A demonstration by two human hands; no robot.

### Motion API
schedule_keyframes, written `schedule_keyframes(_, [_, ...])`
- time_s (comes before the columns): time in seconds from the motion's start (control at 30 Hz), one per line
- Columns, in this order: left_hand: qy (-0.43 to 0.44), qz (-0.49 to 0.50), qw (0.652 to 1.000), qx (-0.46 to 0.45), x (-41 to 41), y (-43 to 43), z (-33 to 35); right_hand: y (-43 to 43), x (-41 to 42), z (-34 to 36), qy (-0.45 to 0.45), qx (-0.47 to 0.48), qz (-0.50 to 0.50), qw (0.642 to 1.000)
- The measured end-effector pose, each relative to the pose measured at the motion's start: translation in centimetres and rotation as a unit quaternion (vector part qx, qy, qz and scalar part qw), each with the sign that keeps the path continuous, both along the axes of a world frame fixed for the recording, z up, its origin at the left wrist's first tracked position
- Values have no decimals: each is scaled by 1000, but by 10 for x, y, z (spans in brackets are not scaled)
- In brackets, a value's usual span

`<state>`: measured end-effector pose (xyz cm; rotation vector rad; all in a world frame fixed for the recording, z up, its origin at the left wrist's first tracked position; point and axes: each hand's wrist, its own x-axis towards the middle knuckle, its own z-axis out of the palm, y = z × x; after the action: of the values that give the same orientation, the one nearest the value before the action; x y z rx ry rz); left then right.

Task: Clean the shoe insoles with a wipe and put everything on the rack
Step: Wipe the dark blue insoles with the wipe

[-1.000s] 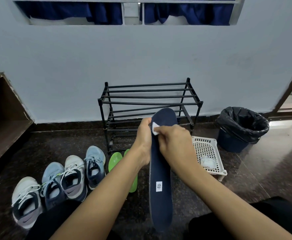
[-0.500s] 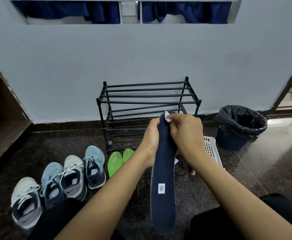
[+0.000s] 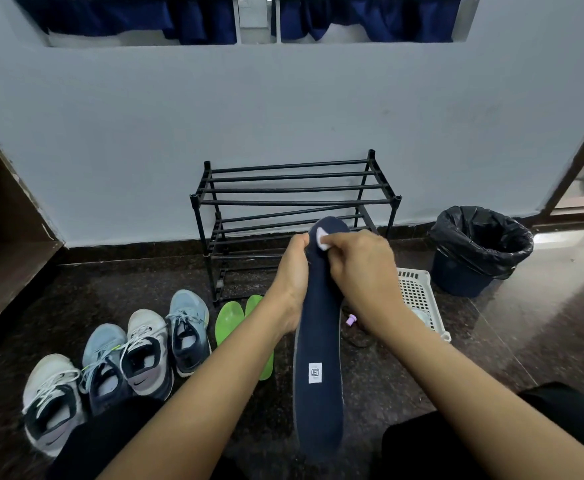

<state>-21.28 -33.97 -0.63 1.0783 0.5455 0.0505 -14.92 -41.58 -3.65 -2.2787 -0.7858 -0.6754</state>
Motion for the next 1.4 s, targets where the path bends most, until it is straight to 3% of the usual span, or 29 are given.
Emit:
schedule_keyframes(0.17, [-9, -49, 999, 2, -2, -8, -2, -8, 11, 9, 74, 65, -27, 995])
schedule_keyframes(0.53, [0, 1, 998, 66, 1, 11, -8, 6, -32, -7, -4, 19, 64, 998])
schedule_keyframes(0.7, [4, -20, 999, 45, -2, 4, -3, 5, -10, -1, -30, 4, 10, 1000])
schedule_keyframes(0.9, [4, -53, 998, 36, 0, -4, -8, 0, 8, 5, 57, 43, -39, 997])
schedule_keyframes(1.2, [-9, 3, 995, 95, 6, 13, -18, 11, -30, -10, -10, 15, 56, 998])
schedule_keyframes(1.4, [-26, -15, 996, 89, 7, 8, -18, 11, -10, -8, -72, -6, 24, 997])
